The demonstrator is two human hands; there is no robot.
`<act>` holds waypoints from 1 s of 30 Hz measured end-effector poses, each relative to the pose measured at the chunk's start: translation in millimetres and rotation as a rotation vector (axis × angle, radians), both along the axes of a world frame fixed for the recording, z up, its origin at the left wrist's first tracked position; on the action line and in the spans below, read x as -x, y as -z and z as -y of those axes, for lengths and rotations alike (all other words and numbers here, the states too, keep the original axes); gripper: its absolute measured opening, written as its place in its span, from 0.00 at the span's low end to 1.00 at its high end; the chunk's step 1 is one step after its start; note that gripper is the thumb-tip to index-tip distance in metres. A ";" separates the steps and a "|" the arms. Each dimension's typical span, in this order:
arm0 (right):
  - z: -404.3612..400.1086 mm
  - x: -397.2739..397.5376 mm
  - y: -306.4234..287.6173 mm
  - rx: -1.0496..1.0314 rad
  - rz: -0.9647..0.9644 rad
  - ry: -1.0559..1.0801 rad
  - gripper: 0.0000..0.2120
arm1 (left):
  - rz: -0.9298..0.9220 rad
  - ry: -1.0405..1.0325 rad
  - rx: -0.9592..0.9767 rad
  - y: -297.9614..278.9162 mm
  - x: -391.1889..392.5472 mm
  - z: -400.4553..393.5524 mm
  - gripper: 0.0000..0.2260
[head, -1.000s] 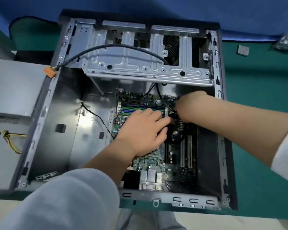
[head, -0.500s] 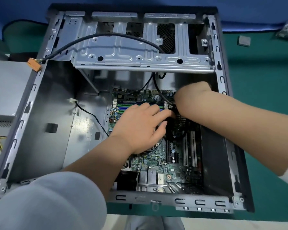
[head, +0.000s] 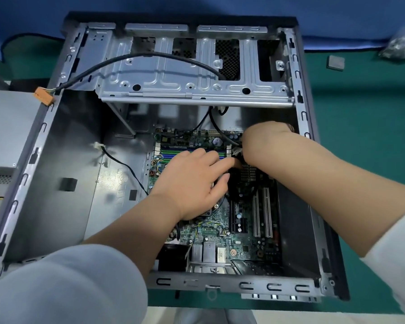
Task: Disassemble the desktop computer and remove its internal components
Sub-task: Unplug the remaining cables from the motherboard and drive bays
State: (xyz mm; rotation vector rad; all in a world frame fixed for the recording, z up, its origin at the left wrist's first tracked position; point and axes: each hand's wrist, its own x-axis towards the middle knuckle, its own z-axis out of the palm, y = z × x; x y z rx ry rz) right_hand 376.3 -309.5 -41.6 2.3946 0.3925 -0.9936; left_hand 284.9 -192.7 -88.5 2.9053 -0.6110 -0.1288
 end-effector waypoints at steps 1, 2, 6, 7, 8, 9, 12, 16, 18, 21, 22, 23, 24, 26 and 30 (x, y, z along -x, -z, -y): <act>-0.1 -0.6 0.4 -0.010 -0.010 0.009 0.14 | -0.002 0.001 -0.003 -0.5 -0.2 0.4 0.19; -0.1 -0.3 0.2 -0.009 -0.018 0.009 0.14 | -0.006 0.002 -0.004 -1.1 -0.4 0.7 0.19; 1.0 1.7 2.3 0.061 -0.038 -0.082 0.14 | -0.004 0.002 -0.011 -0.9 -0.1 0.4 0.18; 1.2 2.1 3.3 0.079 -0.034 -0.112 0.14 | -0.001 0.002 -0.009 -0.7 0.0 0.2 0.18; 1.3 2.5 4.1 0.091 -0.028 -0.132 0.14 | 0.001 0.002 -0.009 -0.5 -0.1 0.3 0.18; 1.4 2.7 4.0 0.091 -0.027 -0.142 0.14 | 0.001 0.001 -0.008 -0.4 -0.1 0.6 0.17; 1.9 2.3 2.1 0.042 -0.039 -0.123 0.13 | -0.008 0.003 -0.008 -1.5 -0.9 1.1 0.18; 7.3 2.5 -11.3 -0.057 -0.051 -0.127 0.10 | -0.026 0.006 0.006 -4.9 -0.7 1.7 0.18; 11.6 8.5 -19.8 -0.194 0.069 -0.147 0.03 | -0.026 0.009 -0.001 -5.6 -0.5 2.2 0.18; 24.4 31.2 -29.2 -0.535 0.325 -0.247 0.11 | 0.001 0.004 -0.014 -5.0 -1.4 3.0 0.19; 29.3 37.8 -29.8 -0.628 0.387 -0.284 0.09 | 0.002 0.005 -0.015 -4.7 -1.2 3.1 0.19; 34.9 42.9 -30.0 -0.680 0.442 -0.296 0.05 | -0.008 0.007 -0.006 -4.8 -1.3 3.2 0.19; 40.1 46.1 -28.9 -0.748 0.515 -0.272 0.02 | -0.023 0.007 0.016 -5.6 -1.3 3.0 0.19; 48.5 50.1 -28.4 -0.922 0.669 -0.096 0.11 | -0.036 0.014 0.070 -7.6 -2.5 1.2 0.18; 50.9 53.2 -29.4 -1.089 0.800 0.195 0.24 | 0.067 0.033 0.173 -14.2 -9.8 5.9 0.16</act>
